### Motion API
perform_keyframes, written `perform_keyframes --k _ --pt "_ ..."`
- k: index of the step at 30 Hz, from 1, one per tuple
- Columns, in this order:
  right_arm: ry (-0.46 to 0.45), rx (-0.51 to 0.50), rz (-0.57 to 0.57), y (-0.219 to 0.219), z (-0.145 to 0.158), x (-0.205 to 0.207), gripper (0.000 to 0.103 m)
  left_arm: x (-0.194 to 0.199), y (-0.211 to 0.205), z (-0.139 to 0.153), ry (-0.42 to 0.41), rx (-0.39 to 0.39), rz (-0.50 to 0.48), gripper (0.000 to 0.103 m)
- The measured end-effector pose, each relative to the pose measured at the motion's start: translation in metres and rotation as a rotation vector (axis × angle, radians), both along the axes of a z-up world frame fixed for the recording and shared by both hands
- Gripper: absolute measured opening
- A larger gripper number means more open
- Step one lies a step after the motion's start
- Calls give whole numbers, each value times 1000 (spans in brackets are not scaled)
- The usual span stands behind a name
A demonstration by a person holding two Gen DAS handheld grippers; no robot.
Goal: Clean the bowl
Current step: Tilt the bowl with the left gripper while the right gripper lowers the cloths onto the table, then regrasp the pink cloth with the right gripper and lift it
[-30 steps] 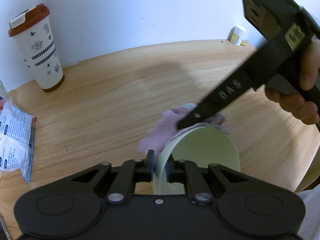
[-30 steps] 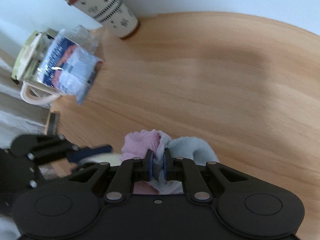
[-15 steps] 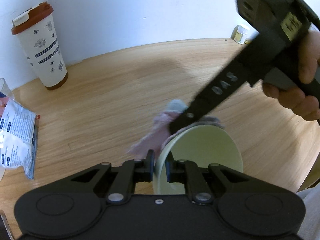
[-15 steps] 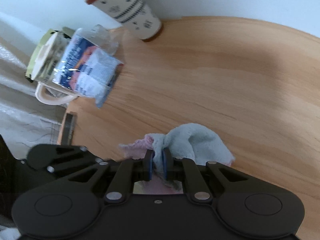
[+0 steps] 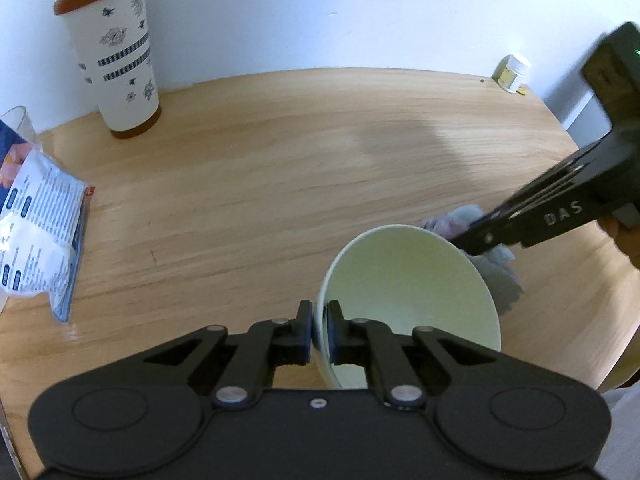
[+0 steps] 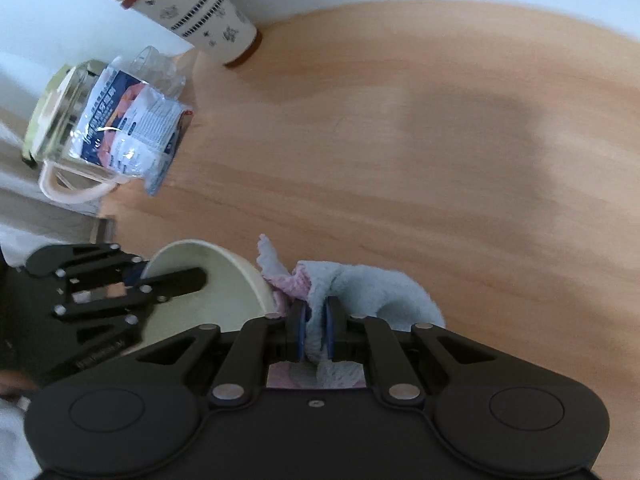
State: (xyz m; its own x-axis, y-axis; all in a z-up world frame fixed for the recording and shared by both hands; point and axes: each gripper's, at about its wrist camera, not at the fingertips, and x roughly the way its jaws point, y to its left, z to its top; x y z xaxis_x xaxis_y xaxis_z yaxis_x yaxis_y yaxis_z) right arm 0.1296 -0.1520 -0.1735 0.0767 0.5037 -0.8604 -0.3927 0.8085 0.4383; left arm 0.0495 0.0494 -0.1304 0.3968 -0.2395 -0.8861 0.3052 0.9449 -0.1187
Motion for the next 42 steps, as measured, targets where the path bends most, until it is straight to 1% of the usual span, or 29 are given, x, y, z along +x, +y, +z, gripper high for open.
perform_keyframes --k 2,3,5,6,7,8,9,11,12,14,17,20,22,24,28,31,33,35,36,37,38,39,40,41,42 --pt "-39 -17 10 2 4 -2 11 6 3 -3 11 -4 5 7" --pt "-60 -29 16 3 6 -3 14 8 4 -5 19 -5 9 7" --pt "-126 -91 38 7 9 -8 14 11 7 -7 36 -10 14 6" --pt "-146 -111 44 7 10 -10 17 12 8 -7 44 -15 16 6" --pt "-166 -129 46 8 11 -11 23 12 9 -7 52 -20 17 6" --pt "-194 -154 38 7 14 -14 37 13 11 -8 65 -24 19 6" --pt "-211 -164 26 5 18 -18 49 13 12 -9 75 -23 19 7" --pt "-231 -165 3 0 25 -25 56 13 13 -10 94 -22 19 7" --pt "-233 -163 -1 -1 27 -27 63 14 14 -11 109 -27 17 7" --pt "-240 -183 22 2 29 -38 71 15 15 -14 140 -39 13 7" --pt "-271 -238 73 13 21 -45 72 17 15 -15 161 -44 -12 7" --pt "-308 -267 105 23 13 -47 72 19 15 -16 172 -38 -37 8" --pt "-356 -294 142 31 6 -49 75 20 17 -15 183 -39 -46 13" --pt "-368 -286 149 31 3 -48 81 23 19 -15 201 -32 -71 13" --pt "-367 -259 144 23 -6 -42 81 28 20 -13 211 -14 -127 14" --pt "-348 -236 147 18 -16 -41 73 32 19 -11 208 -14 -163 14" --pt "-387 -259 181 18 -19 -45 70 37 18 -9 208 -13 -184 14" --pt "-410 -262 199 18 -20 -48 70 41 17 -6 206 -18 -207 23" --pt "-420 -260 203 18 -20 -48 70 43 15 -4 200 -29 -220 26" --pt "-424 -259 208 18 -21 -48 69 44 14 -3 198 -34 -230 31" --pt "-427 -257 209 18 -20 -48 63 48 12 -1 195 -37 -251 33" --pt "-432 -257 209 17 -20 -48 52 51 9 0 194 -31 -265 34" --pt "-437 -257 209 17 -19 -47 44 54 6 0 195 -25 -280 34" --pt "-444 -262 210 18 -18 -46 27 56 4 -1 200 -21 -291 34" --pt "-449 -269 210 19 -18 -46 19 59 2 -1 207 -17 -302 34"
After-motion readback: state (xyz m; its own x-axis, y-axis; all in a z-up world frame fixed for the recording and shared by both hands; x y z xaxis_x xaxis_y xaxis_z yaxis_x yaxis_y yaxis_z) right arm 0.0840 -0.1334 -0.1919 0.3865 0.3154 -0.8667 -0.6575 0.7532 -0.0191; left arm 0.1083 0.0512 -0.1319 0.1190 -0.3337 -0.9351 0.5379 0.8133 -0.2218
